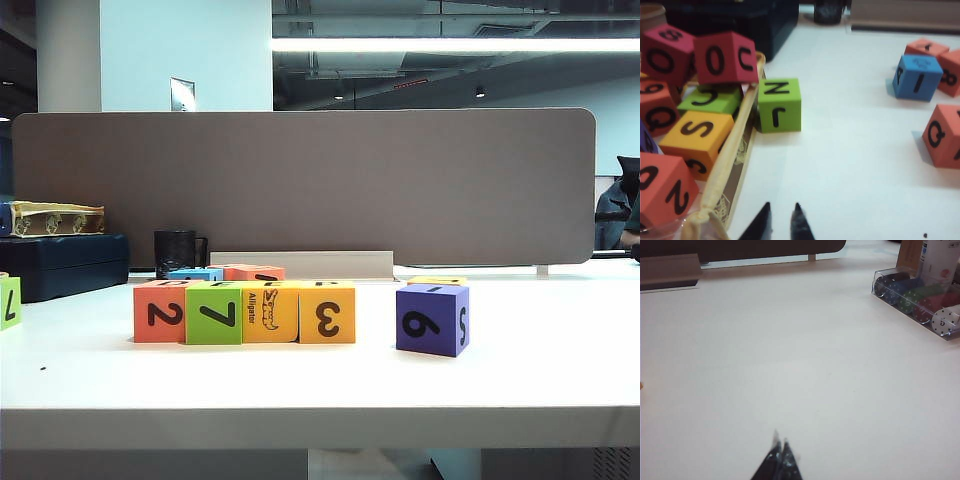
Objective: Select the appropriate blocks from the scattered letter blocks on the table and arrange them in a row to spell out "DEEP".
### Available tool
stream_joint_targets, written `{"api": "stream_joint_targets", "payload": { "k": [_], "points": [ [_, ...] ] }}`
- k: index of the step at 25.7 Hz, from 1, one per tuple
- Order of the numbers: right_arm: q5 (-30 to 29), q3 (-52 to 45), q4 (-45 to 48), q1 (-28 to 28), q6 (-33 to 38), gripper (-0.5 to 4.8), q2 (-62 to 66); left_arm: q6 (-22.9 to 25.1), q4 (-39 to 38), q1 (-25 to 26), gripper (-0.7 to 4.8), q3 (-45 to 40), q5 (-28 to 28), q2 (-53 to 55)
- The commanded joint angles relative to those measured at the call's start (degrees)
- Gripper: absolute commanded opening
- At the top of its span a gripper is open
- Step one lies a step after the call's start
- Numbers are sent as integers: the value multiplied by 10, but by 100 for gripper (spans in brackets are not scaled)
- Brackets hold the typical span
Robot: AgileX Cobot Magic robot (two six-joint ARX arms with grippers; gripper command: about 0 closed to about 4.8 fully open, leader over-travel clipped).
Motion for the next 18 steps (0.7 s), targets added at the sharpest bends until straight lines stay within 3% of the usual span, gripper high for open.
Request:
{"api": "stream_joint_targets", "payload": {
  "k": [1,11,14,18],
  "points": [
    [-1,-1,3,0,0,-1,-6,1,0,1,49,-2,-2,3],
    [-1,-1,3,0,0,-1,-6,26,-1,57,49,-2,-1,3],
    [-1,-1,3,0,0,-1,-6,31,-1,47,49,-2,7,3],
    [-1,-1,3,0,0,-1,-6,11,-1,1,49,-3,86,3]
  ]
}}
